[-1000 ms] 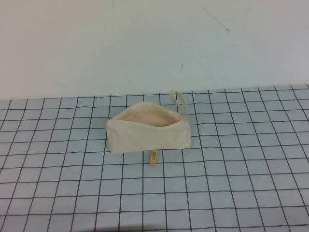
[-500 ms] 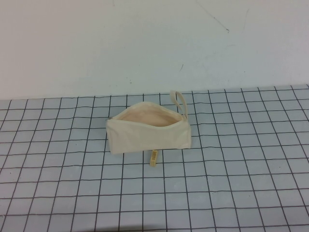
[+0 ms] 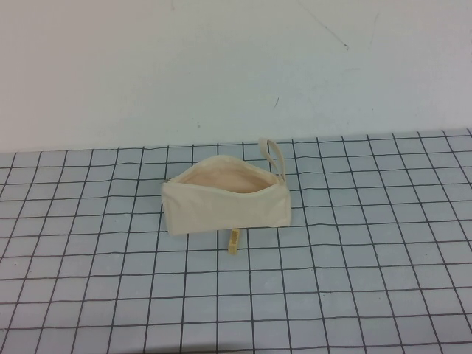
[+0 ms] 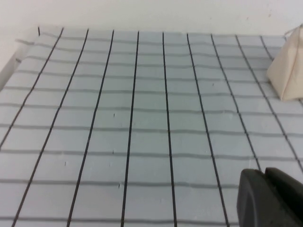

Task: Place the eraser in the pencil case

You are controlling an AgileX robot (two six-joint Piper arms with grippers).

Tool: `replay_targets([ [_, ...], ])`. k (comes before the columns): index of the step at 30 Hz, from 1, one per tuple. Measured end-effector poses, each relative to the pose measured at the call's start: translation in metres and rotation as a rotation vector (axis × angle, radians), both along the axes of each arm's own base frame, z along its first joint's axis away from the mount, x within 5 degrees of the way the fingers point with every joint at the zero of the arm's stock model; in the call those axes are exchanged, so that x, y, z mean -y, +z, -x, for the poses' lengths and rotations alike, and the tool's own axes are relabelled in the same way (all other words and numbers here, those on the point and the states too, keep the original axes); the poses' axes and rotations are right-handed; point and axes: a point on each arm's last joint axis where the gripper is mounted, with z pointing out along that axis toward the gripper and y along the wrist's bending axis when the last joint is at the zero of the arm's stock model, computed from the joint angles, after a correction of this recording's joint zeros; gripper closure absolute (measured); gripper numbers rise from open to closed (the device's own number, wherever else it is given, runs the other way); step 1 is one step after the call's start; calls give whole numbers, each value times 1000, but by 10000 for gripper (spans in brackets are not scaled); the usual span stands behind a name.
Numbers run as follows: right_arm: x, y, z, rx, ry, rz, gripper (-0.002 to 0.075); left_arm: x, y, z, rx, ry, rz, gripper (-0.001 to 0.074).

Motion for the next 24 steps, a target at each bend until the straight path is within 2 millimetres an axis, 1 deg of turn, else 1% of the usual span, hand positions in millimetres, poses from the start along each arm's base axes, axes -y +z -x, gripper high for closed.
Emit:
replay_targets([
  [4,0,0,0,0,0,0,727,0,9,-2,113,-5,-22,737],
  [10,0,0,0,0,0,0,727,2,37,-2,427,-31,-64,737],
  [14,0,0,0,0,0,0,727,5,58,3,665,-54,-65,737],
  [20,0,0,0,0,0,0,727,7,79,16,934,-73,-44,737],
  [24,0,0,0,0,0,0,727,7,88,24,1064,-80,-29,737],
])
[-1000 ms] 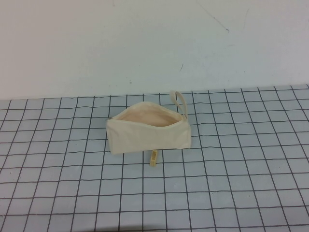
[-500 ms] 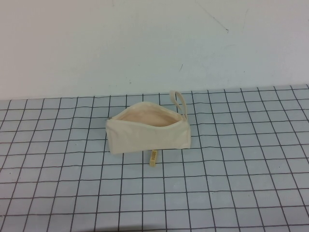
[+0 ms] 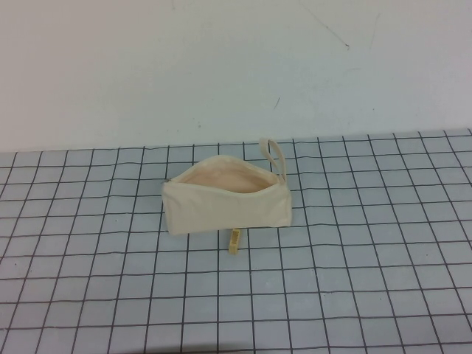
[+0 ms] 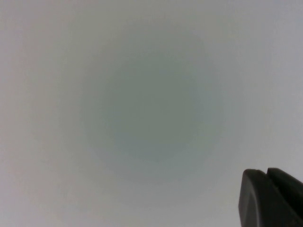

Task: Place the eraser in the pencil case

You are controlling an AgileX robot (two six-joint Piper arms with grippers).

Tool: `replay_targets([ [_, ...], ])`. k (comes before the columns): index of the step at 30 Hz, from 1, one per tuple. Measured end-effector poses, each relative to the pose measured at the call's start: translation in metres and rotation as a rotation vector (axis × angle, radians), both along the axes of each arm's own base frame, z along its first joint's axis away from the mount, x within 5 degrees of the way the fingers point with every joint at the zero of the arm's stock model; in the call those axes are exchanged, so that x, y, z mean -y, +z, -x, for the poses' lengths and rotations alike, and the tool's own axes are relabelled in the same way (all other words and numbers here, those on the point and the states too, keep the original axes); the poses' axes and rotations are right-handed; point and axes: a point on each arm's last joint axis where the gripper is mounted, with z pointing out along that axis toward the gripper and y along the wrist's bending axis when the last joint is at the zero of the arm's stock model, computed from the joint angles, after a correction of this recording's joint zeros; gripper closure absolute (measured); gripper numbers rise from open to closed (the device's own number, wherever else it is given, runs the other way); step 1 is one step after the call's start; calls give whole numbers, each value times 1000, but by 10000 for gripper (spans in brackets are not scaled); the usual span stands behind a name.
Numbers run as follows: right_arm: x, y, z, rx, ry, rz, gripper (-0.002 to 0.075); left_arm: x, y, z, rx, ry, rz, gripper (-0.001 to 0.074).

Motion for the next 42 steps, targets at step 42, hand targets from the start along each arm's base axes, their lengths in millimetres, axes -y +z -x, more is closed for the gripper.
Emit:
replay_targets([
  [42,0,0,0,0,0,0,727,60,35,-253,-1603,-199,-321,737],
])
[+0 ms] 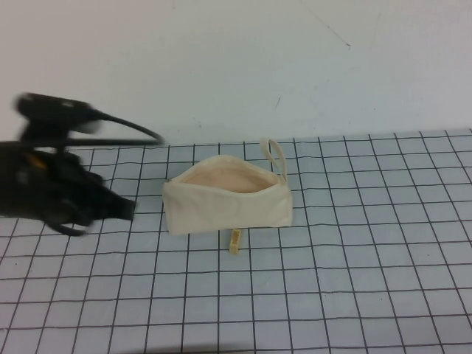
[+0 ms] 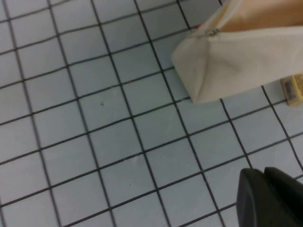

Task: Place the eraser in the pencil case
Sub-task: Pick up the eraser from the table

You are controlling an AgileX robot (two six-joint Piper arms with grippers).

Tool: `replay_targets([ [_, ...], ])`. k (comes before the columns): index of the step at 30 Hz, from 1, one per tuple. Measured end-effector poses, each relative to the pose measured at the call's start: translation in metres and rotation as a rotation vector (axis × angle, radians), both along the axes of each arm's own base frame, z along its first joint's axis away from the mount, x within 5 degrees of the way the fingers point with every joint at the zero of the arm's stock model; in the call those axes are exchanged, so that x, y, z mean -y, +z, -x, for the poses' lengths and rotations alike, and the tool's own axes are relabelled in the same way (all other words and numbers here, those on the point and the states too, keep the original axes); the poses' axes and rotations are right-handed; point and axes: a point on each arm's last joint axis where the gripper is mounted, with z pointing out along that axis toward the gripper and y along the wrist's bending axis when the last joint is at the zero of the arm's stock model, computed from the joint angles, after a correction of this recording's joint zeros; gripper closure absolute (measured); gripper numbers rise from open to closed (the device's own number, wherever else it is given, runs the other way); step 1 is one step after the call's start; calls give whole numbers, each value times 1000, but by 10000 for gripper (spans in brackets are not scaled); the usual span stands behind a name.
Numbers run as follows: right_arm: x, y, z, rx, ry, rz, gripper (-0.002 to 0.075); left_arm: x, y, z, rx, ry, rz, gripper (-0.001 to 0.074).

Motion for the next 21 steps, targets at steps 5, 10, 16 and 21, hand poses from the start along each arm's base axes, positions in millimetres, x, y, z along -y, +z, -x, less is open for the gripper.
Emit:
replay_targets([
  [5,0,0,0,0,0,0,727,54,-26,-14,-85,-50,-60,737],
  [10,0,0,0,0,0,0,727,104,-40,-22,-117,-46,-87,736],
  [16,0,0,0,0,0,0,727,134,-67,-38,-185,-11,-93,552],
  [21,0,0,0,0,0,0,727,145,-81,-54,-220,14,-100,357],
])
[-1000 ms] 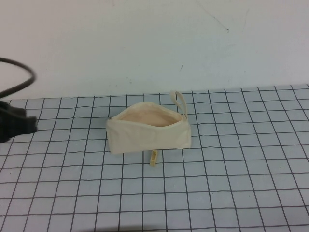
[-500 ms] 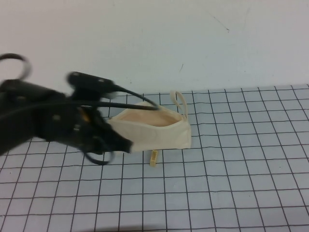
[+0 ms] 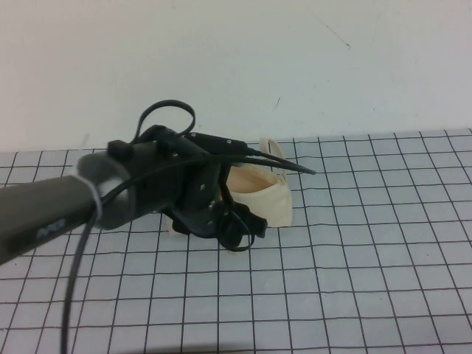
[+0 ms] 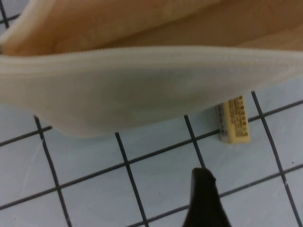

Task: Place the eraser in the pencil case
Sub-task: Pick up the eraser from the table

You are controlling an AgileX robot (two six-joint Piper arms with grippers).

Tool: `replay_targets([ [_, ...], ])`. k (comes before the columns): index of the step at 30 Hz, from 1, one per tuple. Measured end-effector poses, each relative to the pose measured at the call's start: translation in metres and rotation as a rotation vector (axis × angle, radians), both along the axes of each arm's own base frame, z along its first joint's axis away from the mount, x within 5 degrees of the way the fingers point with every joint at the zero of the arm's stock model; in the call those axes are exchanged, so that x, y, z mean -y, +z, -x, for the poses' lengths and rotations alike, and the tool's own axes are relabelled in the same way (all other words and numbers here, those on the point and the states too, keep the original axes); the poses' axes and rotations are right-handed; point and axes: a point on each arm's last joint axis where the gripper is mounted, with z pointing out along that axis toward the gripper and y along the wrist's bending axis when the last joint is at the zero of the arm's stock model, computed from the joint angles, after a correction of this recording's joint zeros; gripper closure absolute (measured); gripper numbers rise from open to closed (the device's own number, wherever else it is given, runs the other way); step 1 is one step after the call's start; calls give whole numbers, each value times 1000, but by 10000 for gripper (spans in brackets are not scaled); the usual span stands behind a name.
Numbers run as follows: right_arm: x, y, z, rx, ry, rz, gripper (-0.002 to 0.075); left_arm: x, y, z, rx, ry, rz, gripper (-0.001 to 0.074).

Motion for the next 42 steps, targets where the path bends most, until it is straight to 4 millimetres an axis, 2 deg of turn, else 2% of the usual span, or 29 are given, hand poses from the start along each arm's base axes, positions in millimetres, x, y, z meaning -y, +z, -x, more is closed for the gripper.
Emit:
replay_targets([
  [3,0,0,0,0,0,0,727,7,-8,-11,-9,6,-4,327],
  [9,0,0,0,0,0,0,727,16,-28,-25,-34,12,-18,316],
  [16,0,0,0,0,0,0,727,20,-51,-31,-57,5,-40,366],
  [27,0,0,0,0,0,0,727,22,-52,-35,-9,-18,-38,605],
  [34,0,0,0,0,0,0,727,21,-52,-35,-16,-15,-40,642],
  [42,0,0,0,0,0,0,727,18,-48,-26,-107,9,-60,663],
])
